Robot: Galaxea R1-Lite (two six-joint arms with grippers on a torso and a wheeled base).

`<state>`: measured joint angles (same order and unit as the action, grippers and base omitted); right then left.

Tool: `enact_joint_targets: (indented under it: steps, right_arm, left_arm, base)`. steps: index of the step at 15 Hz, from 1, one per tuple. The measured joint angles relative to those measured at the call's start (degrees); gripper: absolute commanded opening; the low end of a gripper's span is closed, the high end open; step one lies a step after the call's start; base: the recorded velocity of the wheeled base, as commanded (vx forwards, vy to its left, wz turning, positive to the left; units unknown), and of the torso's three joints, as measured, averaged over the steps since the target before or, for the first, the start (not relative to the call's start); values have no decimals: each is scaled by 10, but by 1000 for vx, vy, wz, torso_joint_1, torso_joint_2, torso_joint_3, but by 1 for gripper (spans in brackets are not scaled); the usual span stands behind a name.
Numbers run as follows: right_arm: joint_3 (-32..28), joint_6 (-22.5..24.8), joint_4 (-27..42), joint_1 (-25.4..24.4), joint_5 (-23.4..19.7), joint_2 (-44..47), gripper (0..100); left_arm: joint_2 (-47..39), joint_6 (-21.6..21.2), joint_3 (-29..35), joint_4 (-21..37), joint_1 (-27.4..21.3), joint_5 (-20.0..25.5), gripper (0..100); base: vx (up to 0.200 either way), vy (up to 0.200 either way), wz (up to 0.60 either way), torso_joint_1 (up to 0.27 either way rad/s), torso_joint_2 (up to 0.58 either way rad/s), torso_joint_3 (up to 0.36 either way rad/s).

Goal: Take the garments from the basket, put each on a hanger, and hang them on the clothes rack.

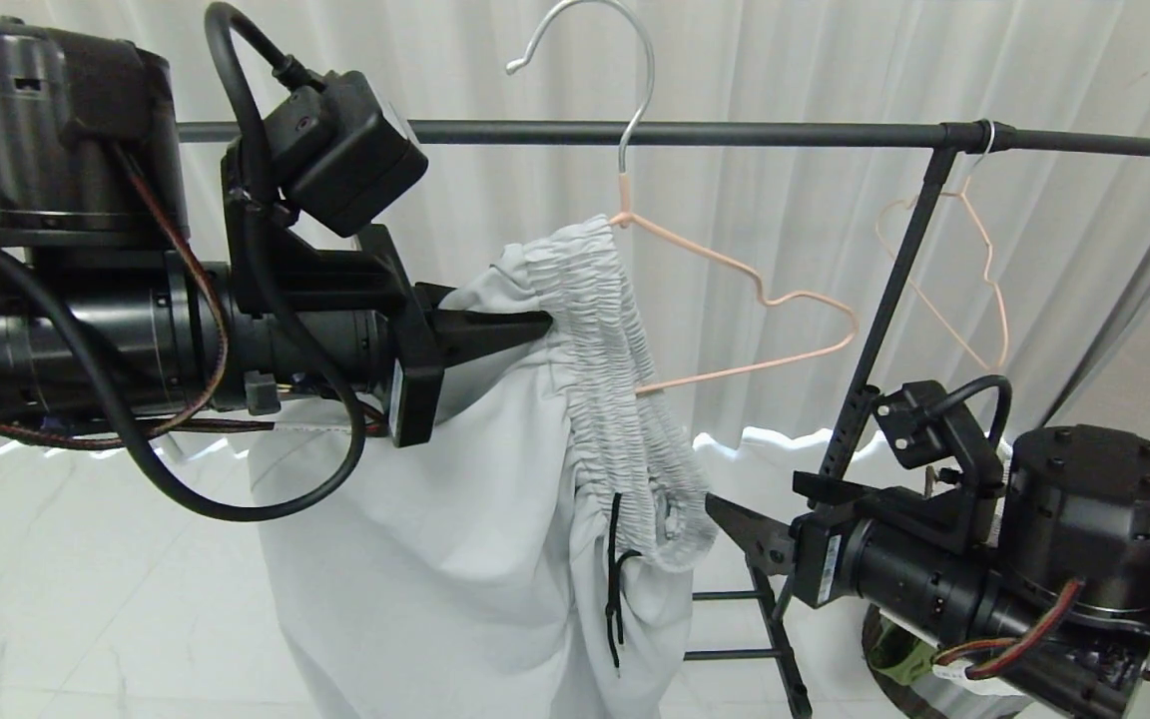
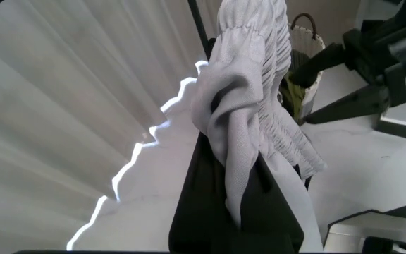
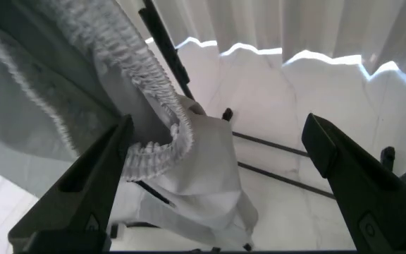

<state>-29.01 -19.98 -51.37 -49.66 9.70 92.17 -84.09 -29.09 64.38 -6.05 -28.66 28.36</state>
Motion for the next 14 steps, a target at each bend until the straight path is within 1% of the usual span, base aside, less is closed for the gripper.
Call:
enact_joint_targets:
  steps: [5, 11, 12, 14]
  right_arm:
    - [-1, -5, -1, -19, 0, 25, 100]
    - [1, -21, -3, -23, 3, 45, 100]
    - [2, -22, -3, -23, 5, 50, 0]
    - [2, -22, -3, -22, 8, 58, 0]
  left_arm:
    - [9, 0, -7, 0, -15, 0, 0]
    - [34, 1, -31, 0, -23, 0, 0]
    - [37, 1, -32, 0, -24, 0, 0]
    - [40, 1, -32, 0, -25, 0, 0]
  base:
    - [0, 0, 0, 0, 0, 0]
    - [0, 0, 0, 0, 0, 0]
    - [0, 0, 0, 0, 0, 0]
    - [0, 0, 0, 0, 0, 0]
